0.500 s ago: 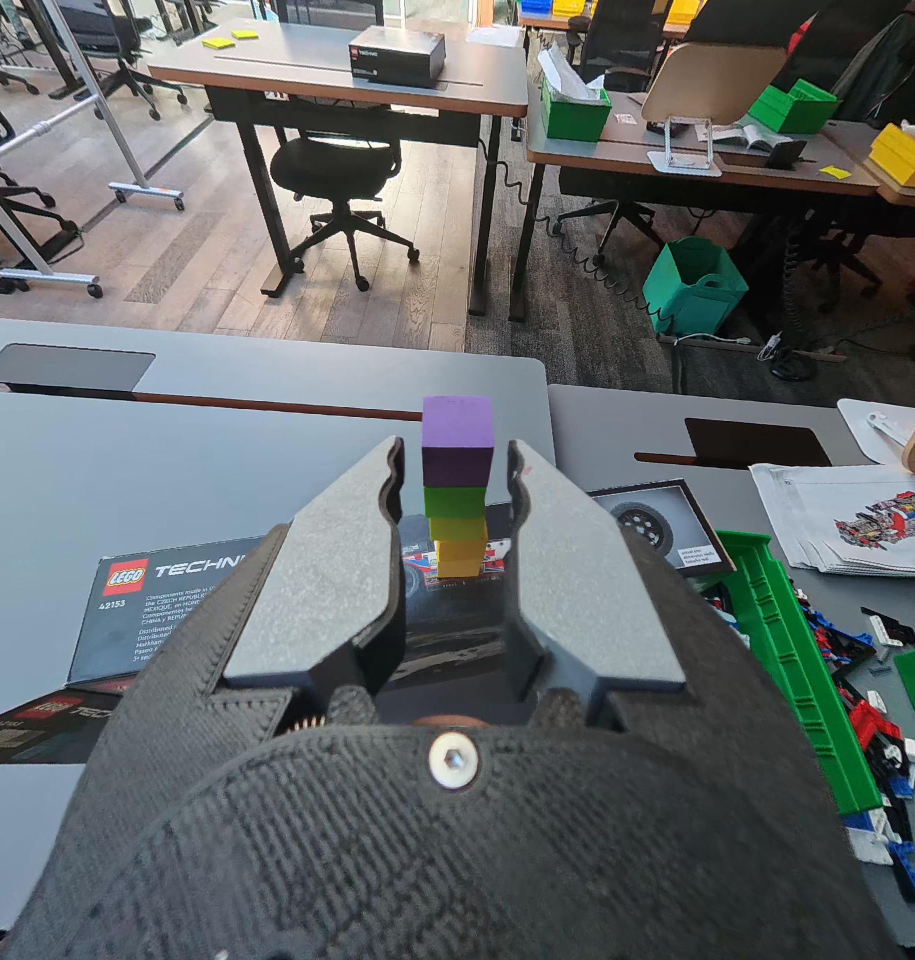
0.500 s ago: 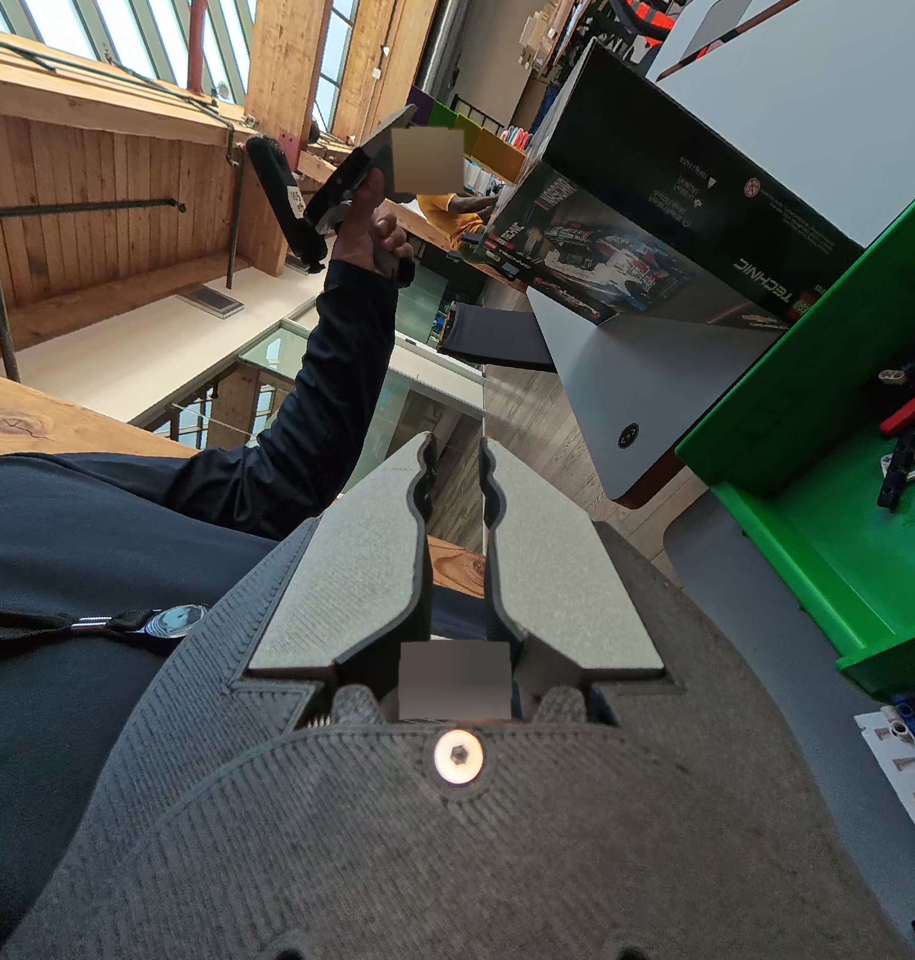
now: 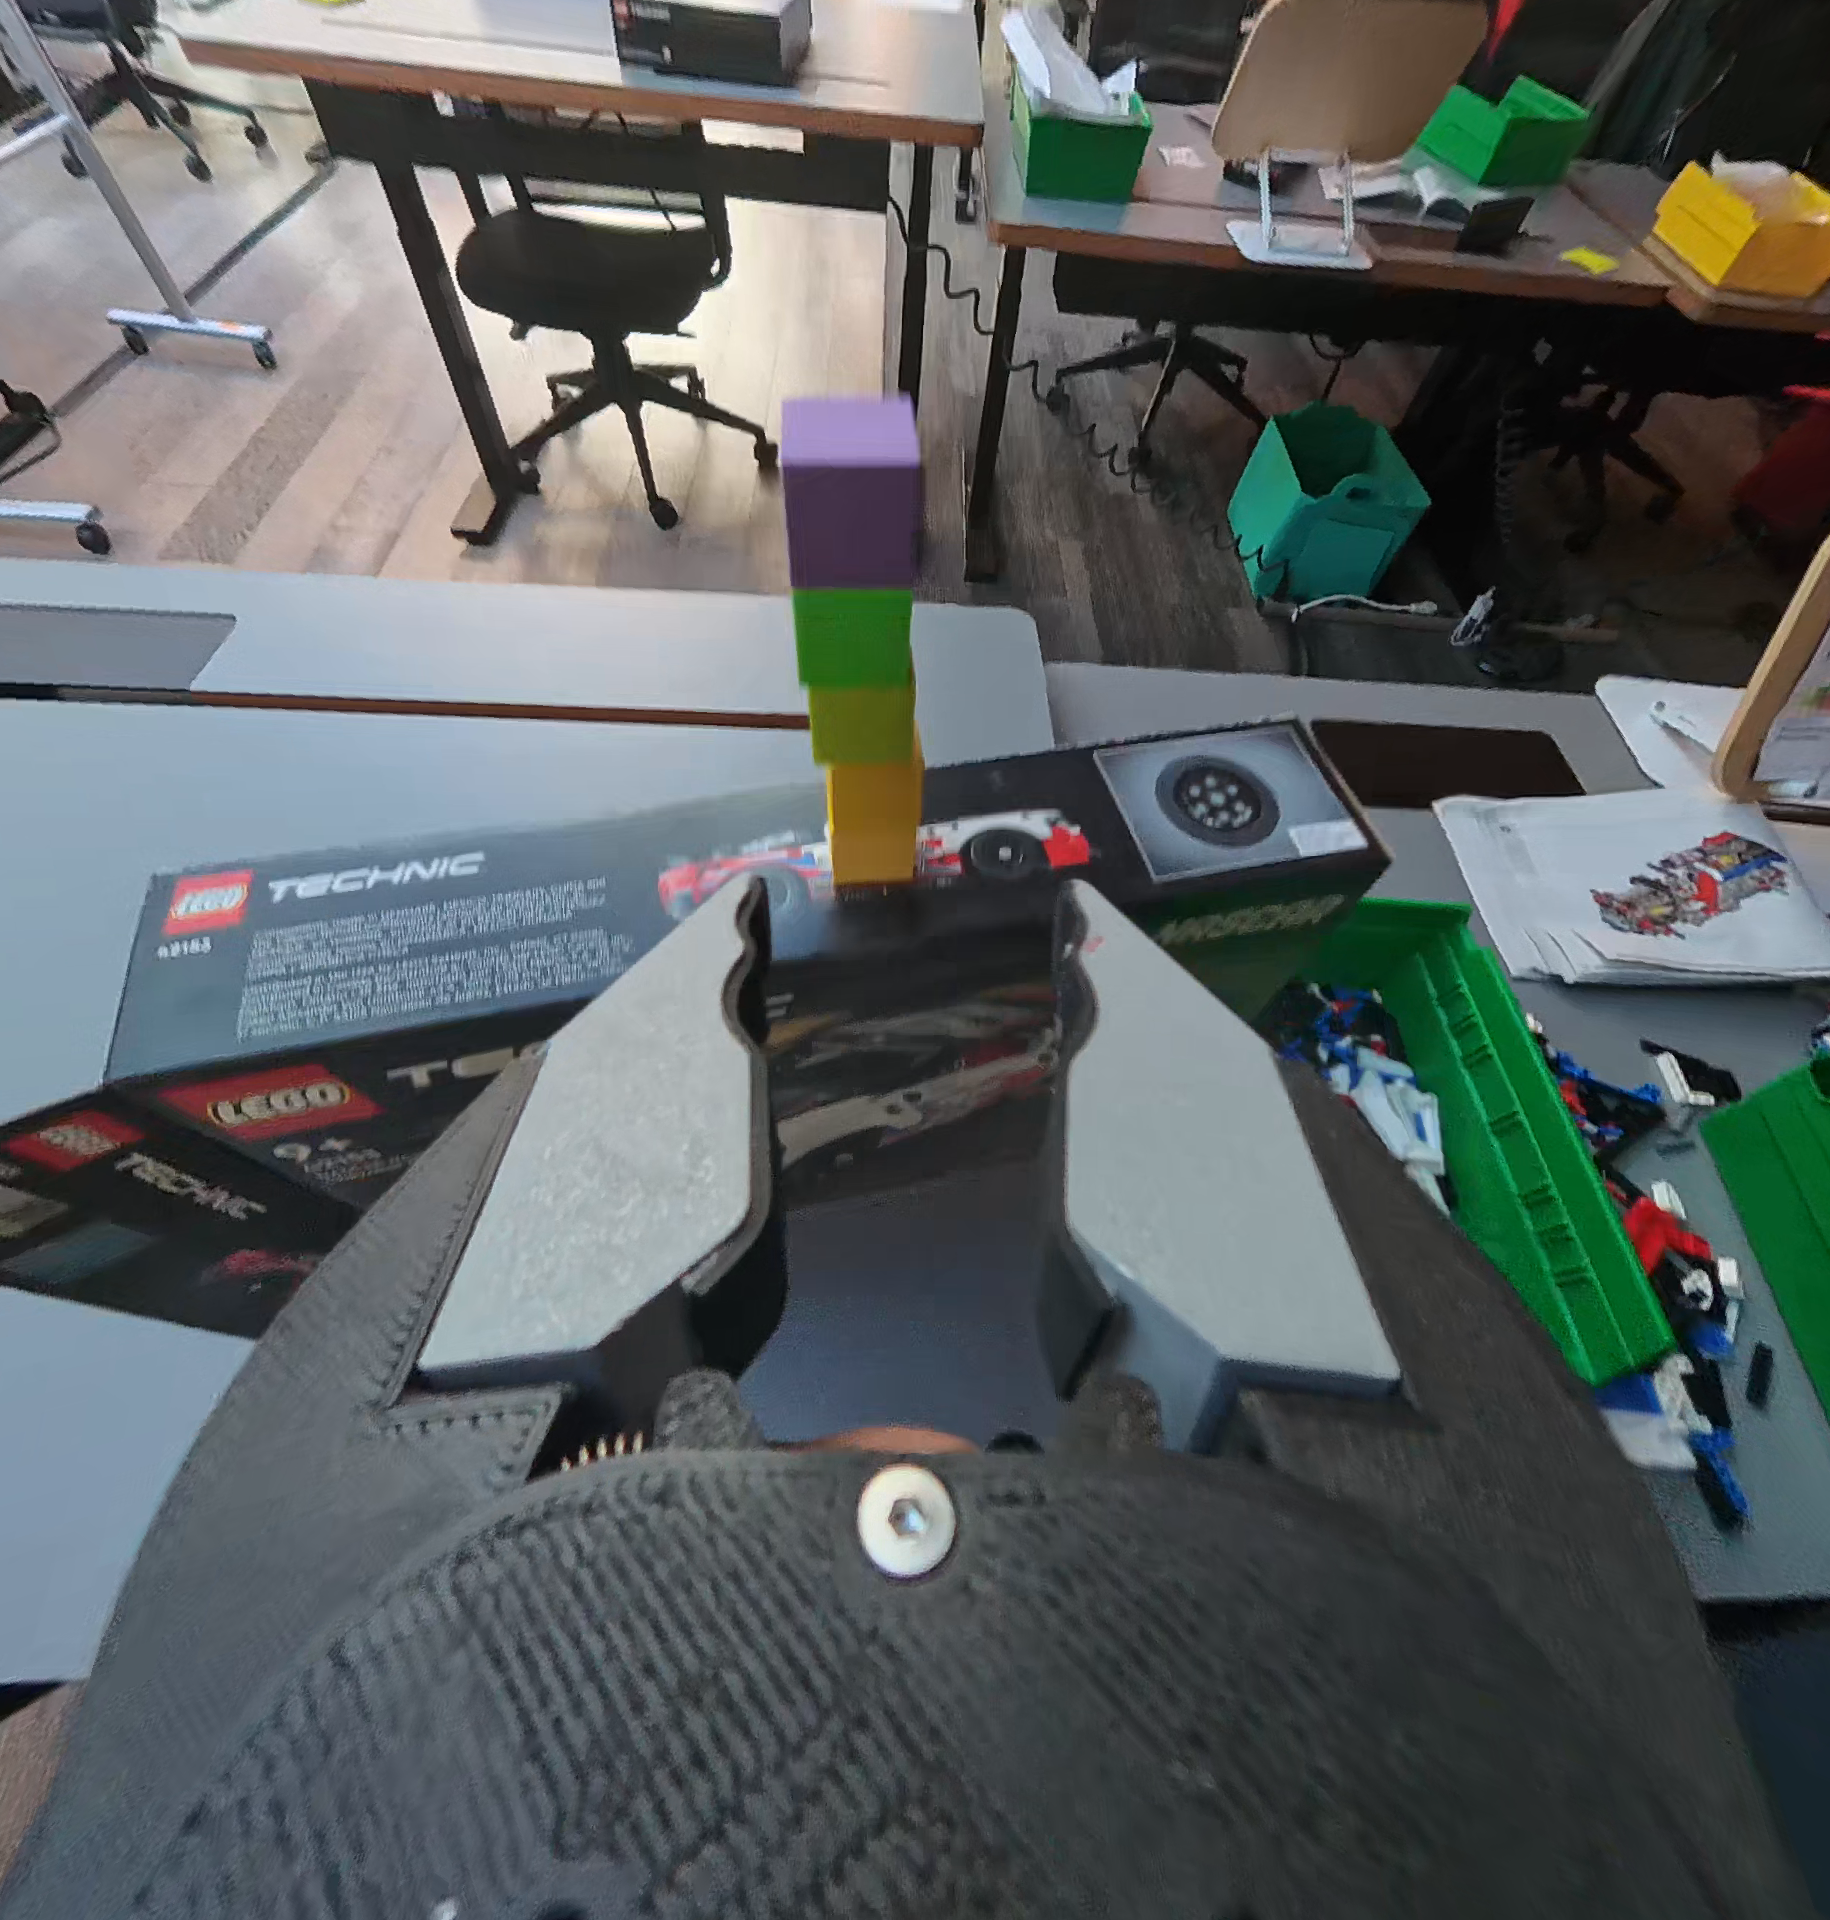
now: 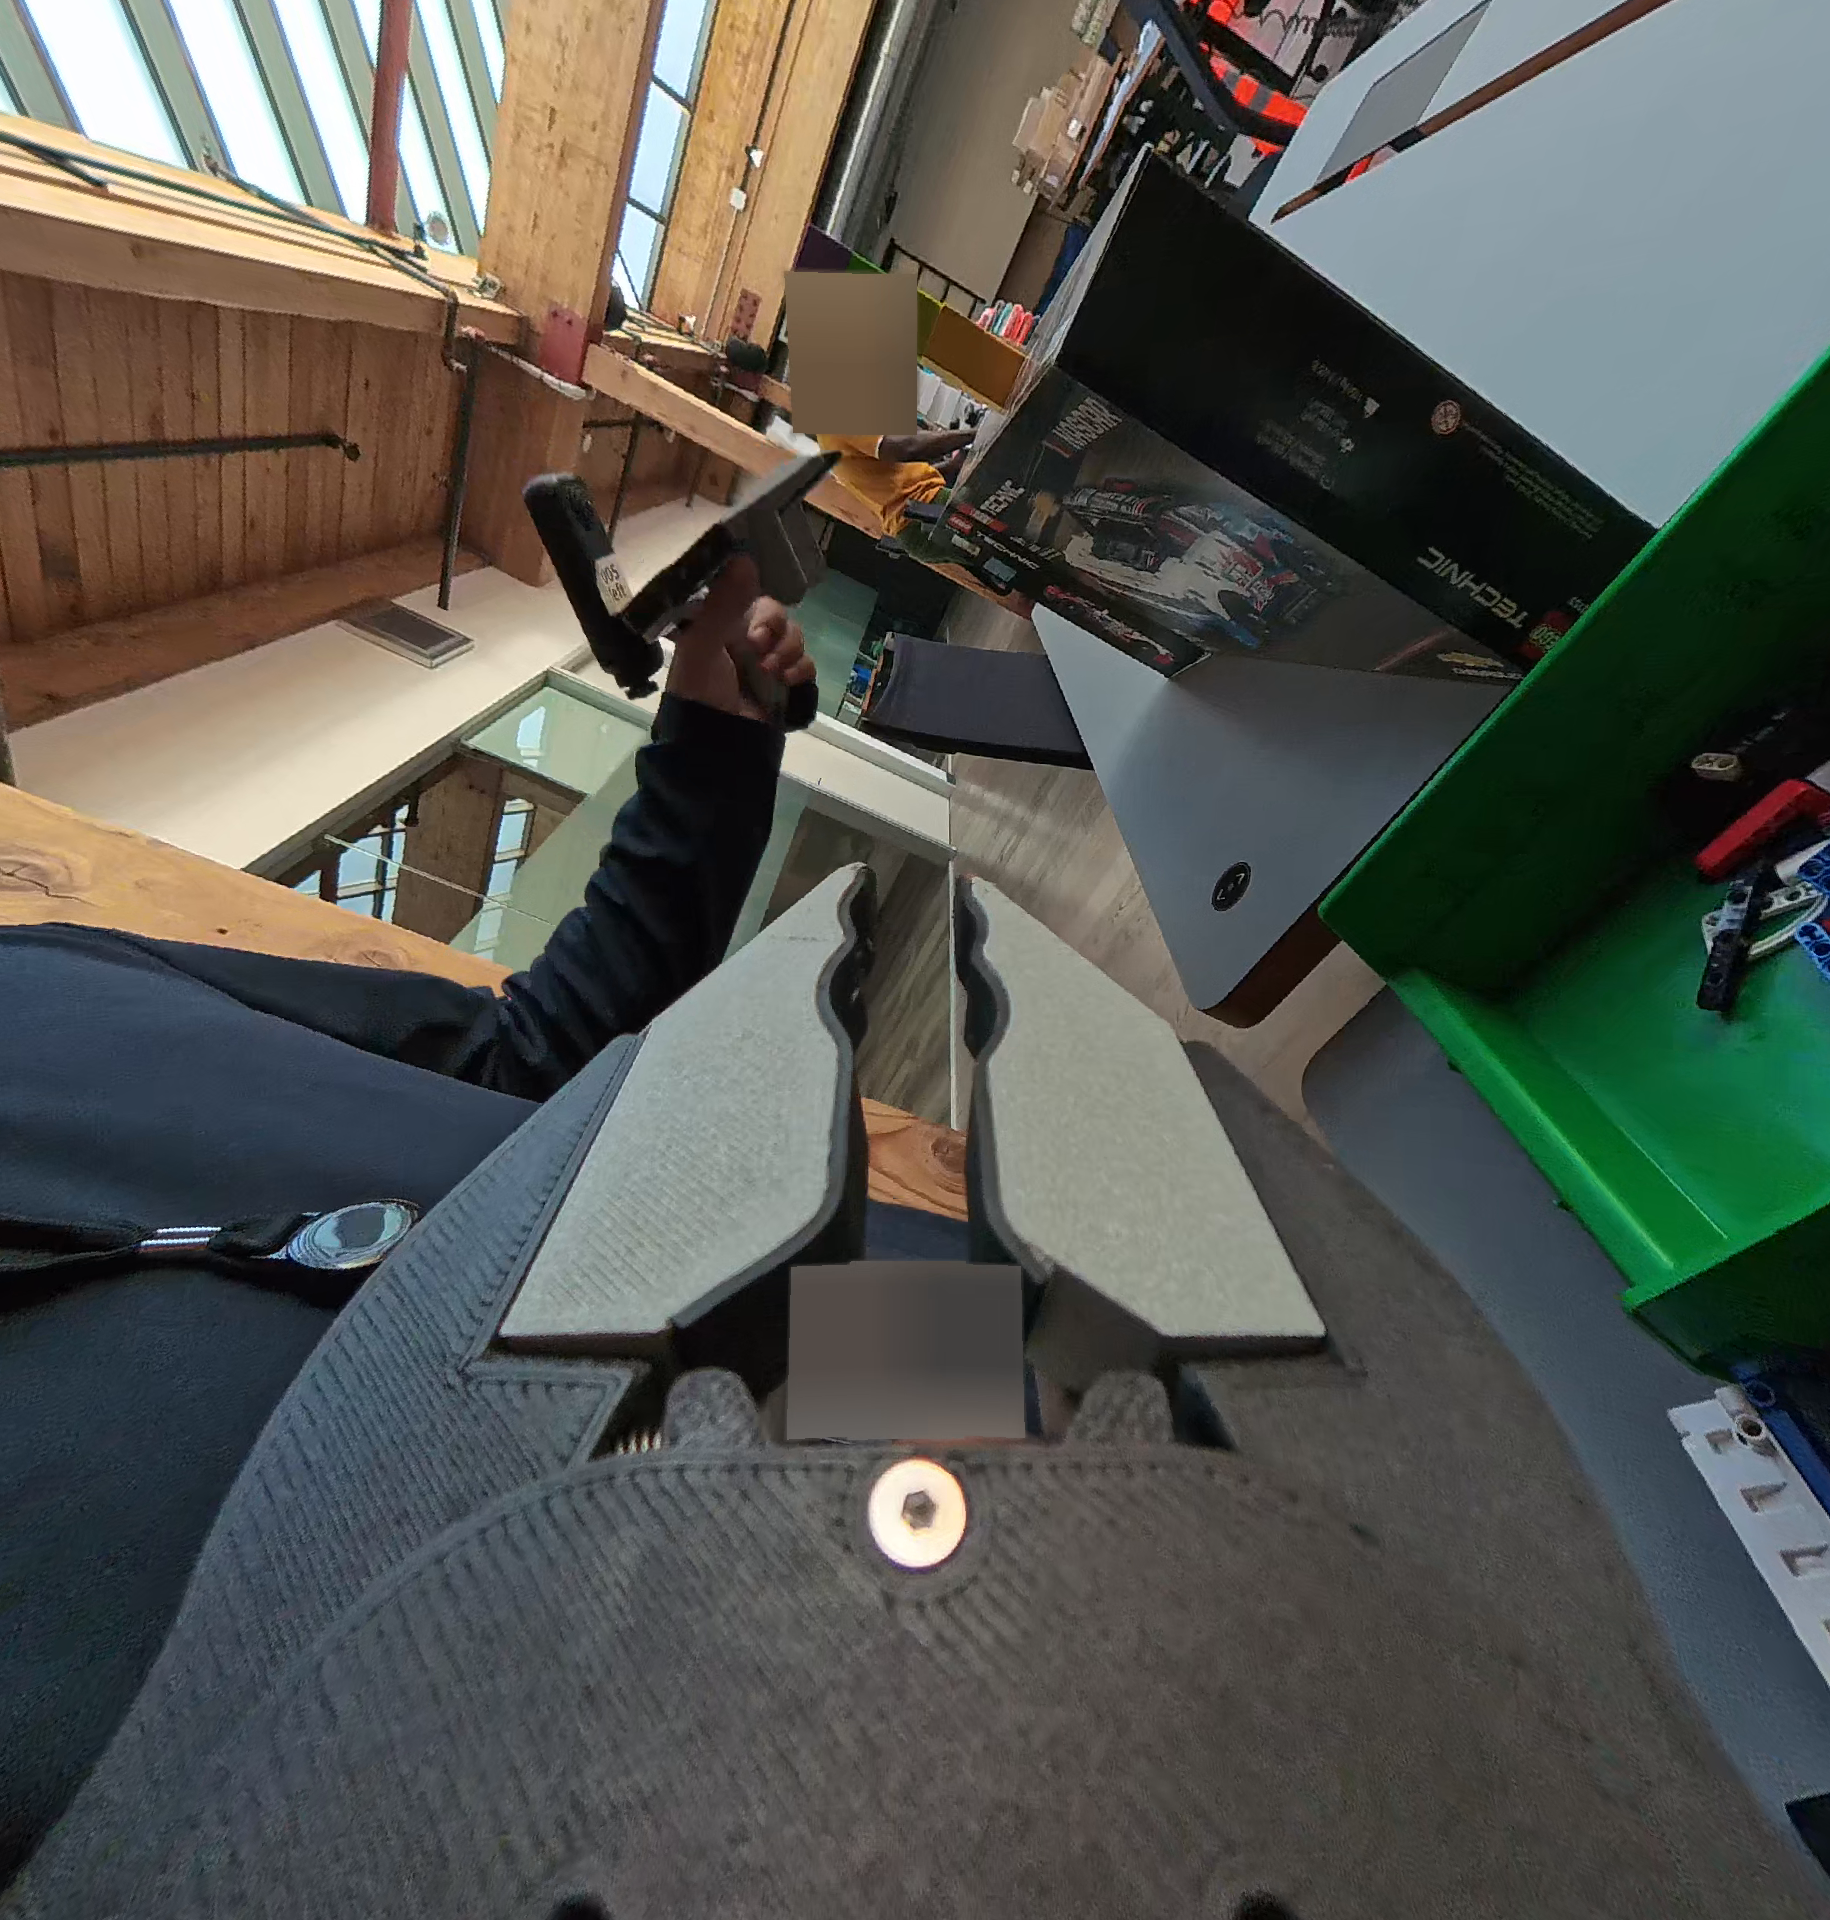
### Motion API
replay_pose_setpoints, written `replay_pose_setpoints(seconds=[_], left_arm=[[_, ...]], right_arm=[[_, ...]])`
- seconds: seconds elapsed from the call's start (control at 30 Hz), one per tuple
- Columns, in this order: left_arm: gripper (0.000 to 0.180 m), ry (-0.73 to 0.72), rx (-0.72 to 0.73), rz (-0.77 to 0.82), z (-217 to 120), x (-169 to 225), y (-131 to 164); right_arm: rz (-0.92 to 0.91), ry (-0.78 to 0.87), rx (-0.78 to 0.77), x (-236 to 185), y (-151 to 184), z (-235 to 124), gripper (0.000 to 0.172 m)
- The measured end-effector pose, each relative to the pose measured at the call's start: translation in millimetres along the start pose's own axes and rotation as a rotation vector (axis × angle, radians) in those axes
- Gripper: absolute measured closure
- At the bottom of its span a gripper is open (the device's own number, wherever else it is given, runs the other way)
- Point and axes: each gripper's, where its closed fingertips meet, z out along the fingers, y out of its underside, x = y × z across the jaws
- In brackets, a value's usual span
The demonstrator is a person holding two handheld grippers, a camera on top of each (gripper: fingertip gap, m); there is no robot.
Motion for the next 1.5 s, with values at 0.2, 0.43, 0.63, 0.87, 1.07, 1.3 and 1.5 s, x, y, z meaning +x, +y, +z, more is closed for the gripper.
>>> replay_pose_setpoints(seconds=[0.2, 0.43, 0.63, 0.87, 1.07, 1.3, 1.5], left_arm=[[0.180, -0.076, -0.229, -0.081, 14, -59, 48], [0.180, -0.003, -0.500, -0.033, 66, -102, 45], [0.180, 0.005, -0.673, 0.124, 70, -93, 50], [0.180, 0.201, -0.639, 0.200, 97, -16, 34], [0.180, 0.380, -0.580, 0.571, 77, 61, 36], [0.180, 0.633, -0.497, 0.502, 8, 106, 35], [0.180, 0.754, -0.582, 0.501, -22, 121, 82]], right_arm=[[-0.009, 0.015, -0.008, 0, 1, 1, 0.161], [-0.061, 0.034, -0.044, -9, 4, 14, 0.160], [-0.063, 0.053, -0.010, -12, 7, 9, 0.160], [-0.070, 0.058, 0.019, -9, 2, 1, 0.162], [-0.107, 0.108, 0.063, 2, -16, -25, 0.164], [-0.118, 0.221, 0.165, 22, -41, -85, 0.165], [-0.095, 0.285, 0.193, 41, -42, -118, 0.166]])
